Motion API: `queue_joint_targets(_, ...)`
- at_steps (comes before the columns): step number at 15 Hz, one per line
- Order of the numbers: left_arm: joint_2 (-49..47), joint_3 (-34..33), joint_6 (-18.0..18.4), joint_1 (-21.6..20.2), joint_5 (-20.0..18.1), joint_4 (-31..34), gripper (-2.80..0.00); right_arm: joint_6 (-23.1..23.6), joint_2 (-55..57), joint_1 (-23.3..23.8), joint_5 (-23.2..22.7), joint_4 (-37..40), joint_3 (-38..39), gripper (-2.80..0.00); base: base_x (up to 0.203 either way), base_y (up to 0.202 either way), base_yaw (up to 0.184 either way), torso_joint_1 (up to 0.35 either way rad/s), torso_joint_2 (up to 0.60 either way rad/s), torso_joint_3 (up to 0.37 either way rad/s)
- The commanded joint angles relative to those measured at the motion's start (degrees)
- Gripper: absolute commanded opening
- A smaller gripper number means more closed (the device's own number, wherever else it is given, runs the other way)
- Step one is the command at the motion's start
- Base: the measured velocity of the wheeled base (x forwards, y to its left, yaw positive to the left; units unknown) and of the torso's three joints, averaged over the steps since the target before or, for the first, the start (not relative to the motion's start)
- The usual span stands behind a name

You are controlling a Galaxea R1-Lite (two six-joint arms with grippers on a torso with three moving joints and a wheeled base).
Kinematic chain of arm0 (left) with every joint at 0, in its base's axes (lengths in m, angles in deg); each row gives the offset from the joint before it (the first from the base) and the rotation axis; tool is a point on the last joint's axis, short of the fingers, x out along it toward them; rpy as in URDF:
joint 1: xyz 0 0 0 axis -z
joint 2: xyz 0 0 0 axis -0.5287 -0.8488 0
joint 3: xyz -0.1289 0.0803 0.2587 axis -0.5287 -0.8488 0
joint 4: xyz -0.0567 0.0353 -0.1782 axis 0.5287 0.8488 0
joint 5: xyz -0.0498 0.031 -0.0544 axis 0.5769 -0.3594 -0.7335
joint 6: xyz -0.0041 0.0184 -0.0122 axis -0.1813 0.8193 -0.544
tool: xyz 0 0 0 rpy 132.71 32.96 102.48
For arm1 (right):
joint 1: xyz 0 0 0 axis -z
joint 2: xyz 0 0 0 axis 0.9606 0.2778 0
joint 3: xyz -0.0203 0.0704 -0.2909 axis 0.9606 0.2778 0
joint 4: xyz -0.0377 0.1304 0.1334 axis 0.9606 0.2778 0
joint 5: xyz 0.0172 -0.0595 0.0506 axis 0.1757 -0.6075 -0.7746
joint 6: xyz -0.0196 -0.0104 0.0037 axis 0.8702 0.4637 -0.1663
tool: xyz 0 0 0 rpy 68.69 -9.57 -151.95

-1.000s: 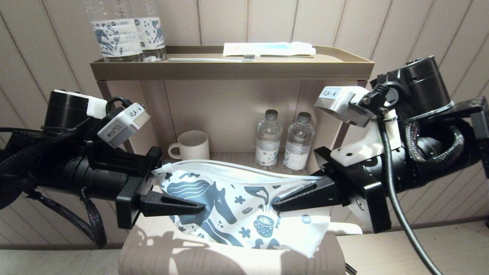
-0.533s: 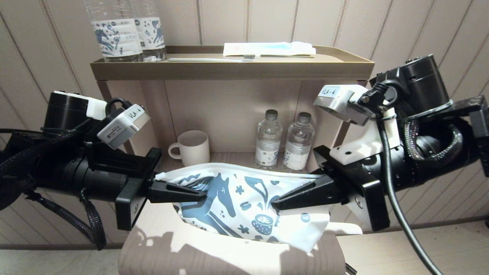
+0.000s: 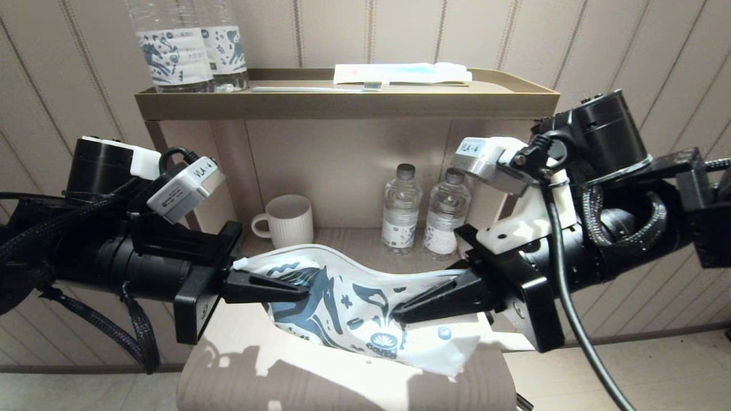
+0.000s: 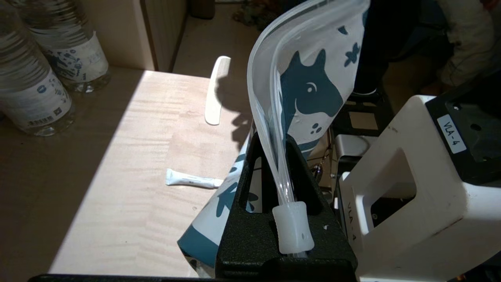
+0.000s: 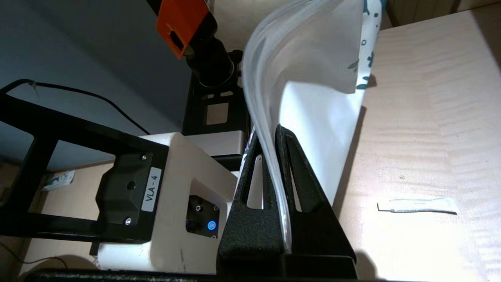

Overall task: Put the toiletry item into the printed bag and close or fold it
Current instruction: Hand it to the other hand

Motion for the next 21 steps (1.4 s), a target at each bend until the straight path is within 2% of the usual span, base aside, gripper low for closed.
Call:
queue_joint_targets(1, -0.27, 0.17, 0.12, 0.34, -0.22, 0.01, -2.8, 0.03, 3.28, -1.32, 0.52, 0.11, -1.58, -2.8, 0.0, 0.0, 0.0, 0.0, 0.0, 0.0)
queue_joint_targets(5, 0.08, -0.24, 0.1, 0.47, 0.58, -0.05, -2.8, -0.15, 4.4, -2.24, 2.98, 0.2, -2.4, -2.8, 0.0, 0.0, 0.0, 0.0, 0.0, 0.0)
queue_joint_targets(10, -0.38, -1.09, 0.27, 0.38, 0.82, -0.08, -2.8, -0.22, 2.27, -2.24, 9.22, 0.62, -2.27, -2.8, 0.0, 0.0, 0.0, 0.0, 0.0, 0.0)
queue_joint_targets(13, -2.48, -1.3, 0.53, 0.38, 6.0, -0.3, -2.8, -0.21, 1.07, -1.81, 12.18, 0.64, -2.01, -2.8, 0.0, 0.0, 0.0, 0.0, 0.0, 0.0)
queue_joint_targets(21, -1.15, -0.45, 0.54, 0.41, 9.63, -0.51, -2.8, 0.57, 4.16, -1.71, 20.4, 0.03, -1.99, -2.8, 0.0, 0.0, 0.0, 0.0, 0.0, 0.0)
